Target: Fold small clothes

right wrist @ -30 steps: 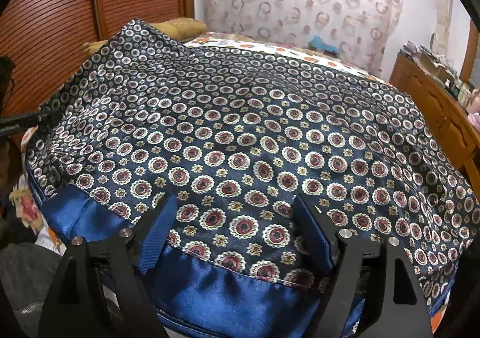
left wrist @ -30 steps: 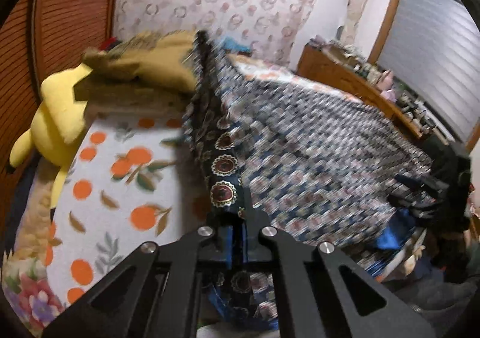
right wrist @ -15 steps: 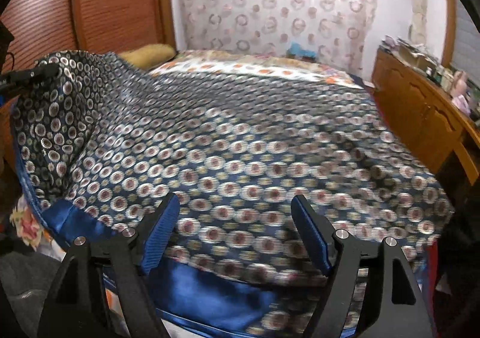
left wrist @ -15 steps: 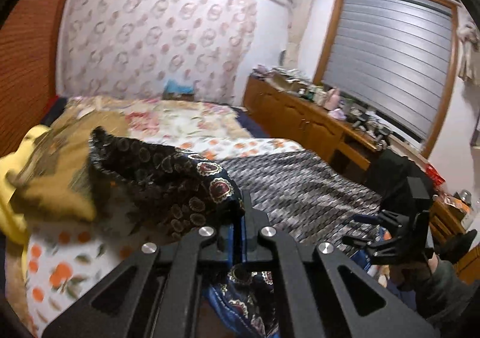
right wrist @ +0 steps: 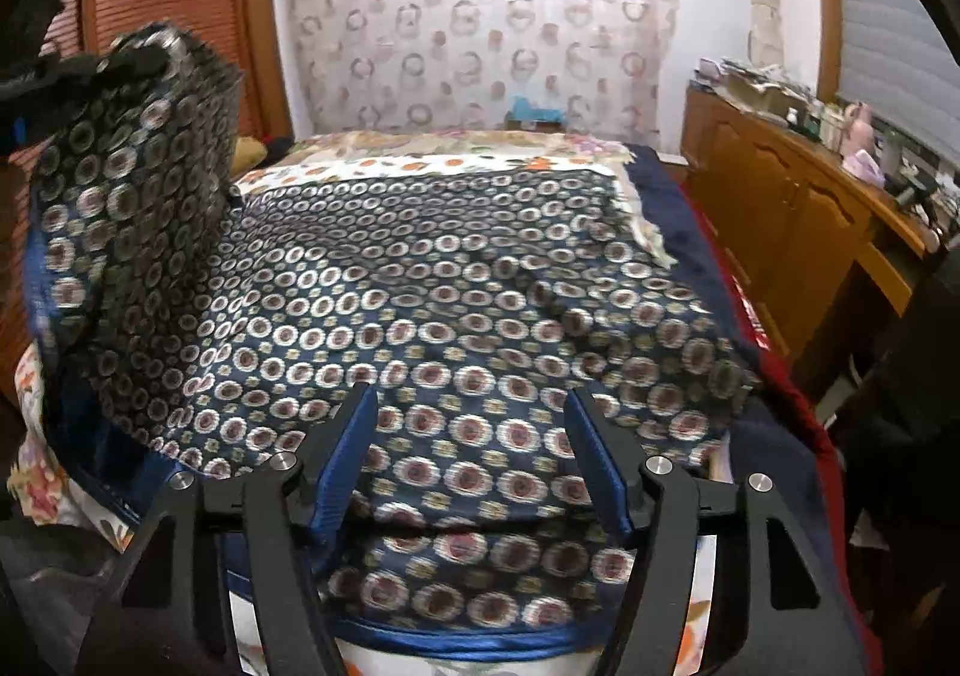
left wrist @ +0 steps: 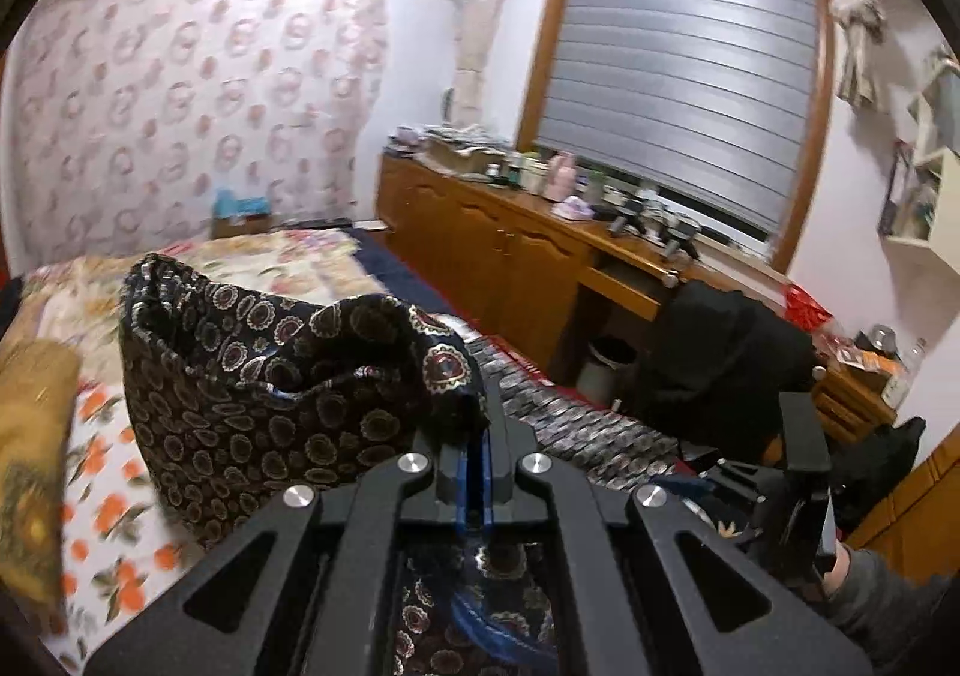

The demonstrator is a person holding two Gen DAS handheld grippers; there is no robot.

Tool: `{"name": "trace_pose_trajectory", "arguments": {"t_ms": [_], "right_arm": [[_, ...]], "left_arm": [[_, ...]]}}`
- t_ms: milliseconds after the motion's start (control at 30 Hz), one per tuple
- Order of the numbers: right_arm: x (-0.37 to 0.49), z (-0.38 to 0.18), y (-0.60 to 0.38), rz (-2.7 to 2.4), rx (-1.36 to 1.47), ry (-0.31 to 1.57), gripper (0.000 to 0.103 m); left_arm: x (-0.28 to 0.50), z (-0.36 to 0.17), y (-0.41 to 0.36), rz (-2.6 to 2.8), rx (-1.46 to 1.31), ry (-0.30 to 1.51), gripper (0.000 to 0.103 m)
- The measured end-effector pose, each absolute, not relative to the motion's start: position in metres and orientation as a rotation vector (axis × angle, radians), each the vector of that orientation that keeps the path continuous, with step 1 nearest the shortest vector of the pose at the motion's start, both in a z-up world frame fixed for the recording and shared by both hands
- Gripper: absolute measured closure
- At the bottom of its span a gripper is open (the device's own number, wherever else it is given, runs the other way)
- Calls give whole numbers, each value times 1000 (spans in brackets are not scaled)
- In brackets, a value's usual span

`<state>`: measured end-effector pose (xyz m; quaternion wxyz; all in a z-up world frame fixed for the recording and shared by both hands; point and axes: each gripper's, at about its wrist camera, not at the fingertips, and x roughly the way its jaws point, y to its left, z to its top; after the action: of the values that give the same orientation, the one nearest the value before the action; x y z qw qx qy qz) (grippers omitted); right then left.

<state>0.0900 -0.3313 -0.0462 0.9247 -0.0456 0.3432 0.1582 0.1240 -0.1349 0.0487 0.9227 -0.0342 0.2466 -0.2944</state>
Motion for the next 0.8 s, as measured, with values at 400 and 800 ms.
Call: {"name": "trace_pose_trajectory", "arguments": {"t_ms": [400,800], "right_arm": [[88,-37,-361,279,-47,682,38],[109,-22,-345,298,-81,652,38]], "left_arm": [[137,44,-173,-624,73,591,59],[132,10,-99,-445,13,642,55]]}}
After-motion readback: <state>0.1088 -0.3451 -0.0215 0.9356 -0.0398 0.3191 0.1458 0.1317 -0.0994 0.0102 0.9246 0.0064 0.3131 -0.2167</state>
